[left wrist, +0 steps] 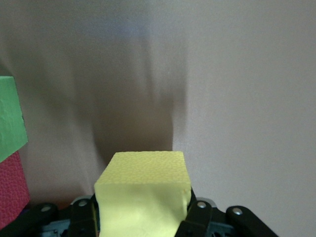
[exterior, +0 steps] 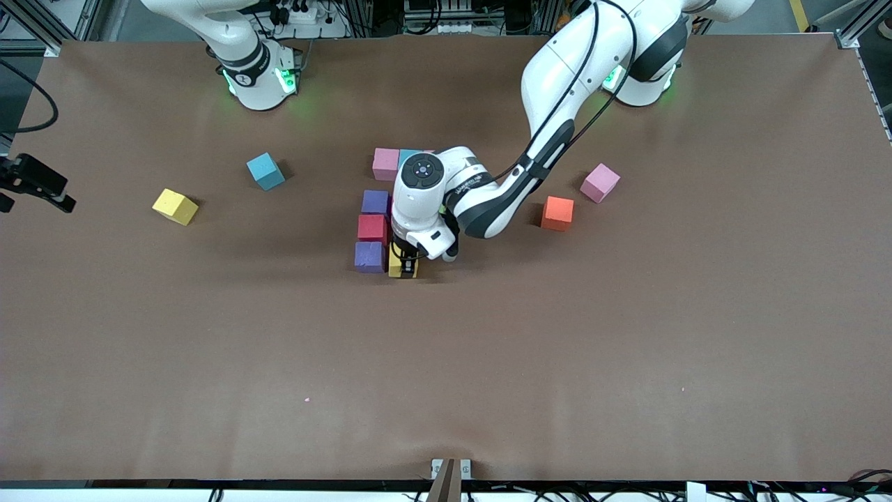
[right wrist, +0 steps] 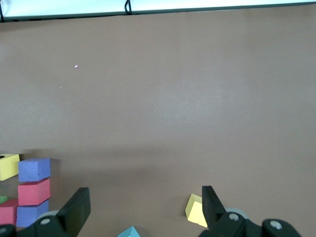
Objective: Form number 2 with 11 blocks
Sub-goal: 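Set the yellow cube beside purple with the left gripper and release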
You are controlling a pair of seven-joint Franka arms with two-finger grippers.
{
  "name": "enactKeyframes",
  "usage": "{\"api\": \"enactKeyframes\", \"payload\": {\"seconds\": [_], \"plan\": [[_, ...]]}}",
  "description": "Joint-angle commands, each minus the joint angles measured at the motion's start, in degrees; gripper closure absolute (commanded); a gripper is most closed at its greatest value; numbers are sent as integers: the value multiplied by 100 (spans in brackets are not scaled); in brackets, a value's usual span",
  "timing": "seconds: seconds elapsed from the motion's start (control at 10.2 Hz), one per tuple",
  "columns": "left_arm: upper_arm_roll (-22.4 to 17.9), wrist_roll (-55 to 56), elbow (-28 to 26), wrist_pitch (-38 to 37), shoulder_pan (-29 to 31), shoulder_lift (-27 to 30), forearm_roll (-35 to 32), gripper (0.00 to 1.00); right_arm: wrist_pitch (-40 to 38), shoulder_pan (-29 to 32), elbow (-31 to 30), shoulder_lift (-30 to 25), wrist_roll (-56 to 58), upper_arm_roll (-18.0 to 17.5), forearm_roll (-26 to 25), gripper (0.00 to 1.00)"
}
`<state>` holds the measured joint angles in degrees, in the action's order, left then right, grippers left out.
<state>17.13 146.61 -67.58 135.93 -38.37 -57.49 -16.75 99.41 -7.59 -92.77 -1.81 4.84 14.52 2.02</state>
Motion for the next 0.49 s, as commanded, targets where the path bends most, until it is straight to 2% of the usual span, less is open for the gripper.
{"api": "enactKeyframes", "payload": {"seconds": [0.0, 0.39], "plan": [[-105, 96, 158, 65, -153, -104, 128, 79, -150, 126, 163, 58, 17, -46, -61, 0], [-131, 96, 158, 126, -241, -166, 128, 79, -352, 153, 347, 23, 43, -63, -61, 0]]}}
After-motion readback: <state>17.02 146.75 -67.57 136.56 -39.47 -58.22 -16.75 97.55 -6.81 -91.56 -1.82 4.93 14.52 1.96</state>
